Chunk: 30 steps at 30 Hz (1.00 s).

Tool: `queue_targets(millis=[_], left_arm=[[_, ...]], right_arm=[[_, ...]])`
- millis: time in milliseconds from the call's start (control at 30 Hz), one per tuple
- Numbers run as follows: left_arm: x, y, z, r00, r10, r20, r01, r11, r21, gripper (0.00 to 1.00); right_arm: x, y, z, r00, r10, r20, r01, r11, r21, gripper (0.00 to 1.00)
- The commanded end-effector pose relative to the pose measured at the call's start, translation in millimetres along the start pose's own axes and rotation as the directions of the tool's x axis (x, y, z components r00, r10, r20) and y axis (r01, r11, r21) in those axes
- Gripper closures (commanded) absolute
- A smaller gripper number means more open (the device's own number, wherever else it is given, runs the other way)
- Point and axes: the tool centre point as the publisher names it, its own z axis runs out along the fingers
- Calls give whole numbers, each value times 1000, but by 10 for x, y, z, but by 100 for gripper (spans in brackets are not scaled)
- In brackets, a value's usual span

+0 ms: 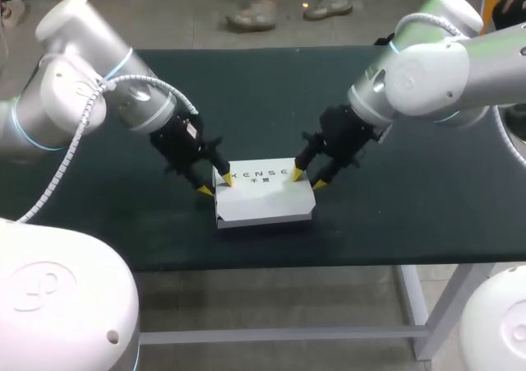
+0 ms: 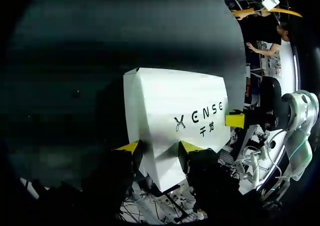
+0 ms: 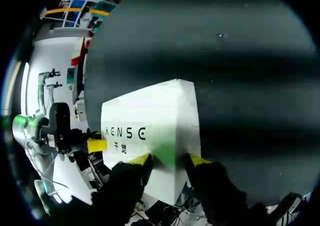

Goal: Assemble the packaging by folding the flat box into shape, placing the metal phone stand inside, and closing the box properly

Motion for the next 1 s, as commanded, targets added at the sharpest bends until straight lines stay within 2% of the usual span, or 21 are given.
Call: queue_targets(millis=[33,267,1000], left_arm=[[72,-27,-9,1000,-2,10,2,1000,-19,51],[101,-52,-35,1000,-14,12,14,998,-59,51],[119,-92,-89,996,-52,70,58,994,-92,49]], right_arm=[[59,38,-11,1000,3,3,-3,1000,17,51],[78,61,-34,1000,11,6,-12,999,34,51],[92,58,-74,999,23,24,-24,998,57,50]])
